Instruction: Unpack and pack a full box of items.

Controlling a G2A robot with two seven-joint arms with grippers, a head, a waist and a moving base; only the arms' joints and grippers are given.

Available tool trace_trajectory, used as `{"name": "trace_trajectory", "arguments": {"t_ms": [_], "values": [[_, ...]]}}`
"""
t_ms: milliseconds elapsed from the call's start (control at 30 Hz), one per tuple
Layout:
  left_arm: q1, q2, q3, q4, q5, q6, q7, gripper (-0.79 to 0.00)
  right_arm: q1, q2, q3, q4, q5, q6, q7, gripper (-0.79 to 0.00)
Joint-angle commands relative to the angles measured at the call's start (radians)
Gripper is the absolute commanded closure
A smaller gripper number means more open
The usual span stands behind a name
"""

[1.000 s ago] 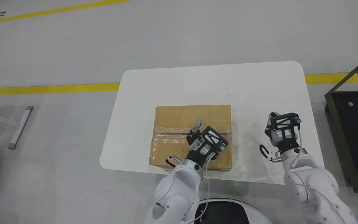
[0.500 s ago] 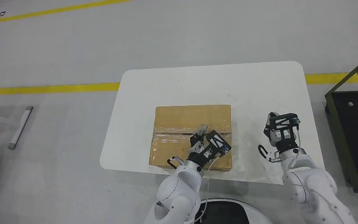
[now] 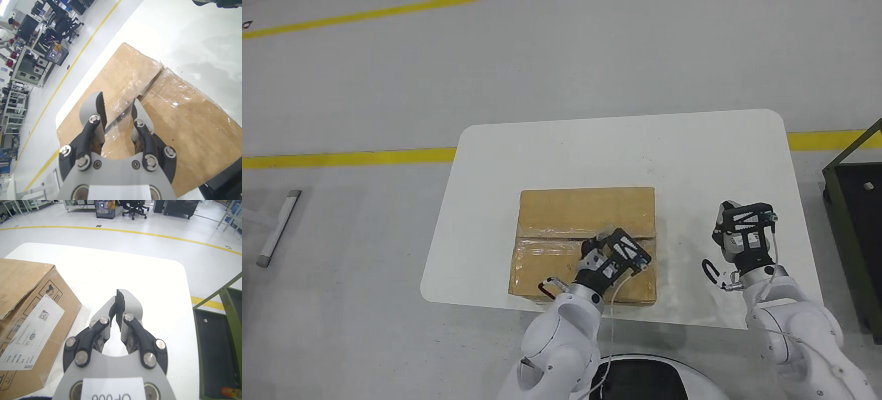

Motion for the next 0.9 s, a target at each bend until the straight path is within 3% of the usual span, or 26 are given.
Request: {"name": "trace_trajectory", "arguments": {"t_ms": [0, 267, 433, 867], "values": [[-0.002, 0.0, -0.004, 0.004, -0.001, 0.003, 0.007, 0.0, 0.0, 0.0, 0.0, 0.0, 0.0, 0.0, 0.0, 0.0], [-0.002, 0.0, -0.03, -0.005, -0.019, 0.023, 0.044, 0.0, 0.003, 0.0, 0.0, -0.002, 0.012, 0.002, 0.004, 0.0], [0.008, 0.001, -0.088, -0.048, -0.055, 0.079, 0.065, 0.0, 0.013, -0.001, 0.001, -0.02, 0.042, -0.005, 0.004, 0.0], [0.039, 0.015, -0.364, -0.163, -0.137, 0.173, 0.053, 0.0, 0.063, 0.001, -0.019, -0.068, 0.119, -0.08, 0.032, 0.0]]}}
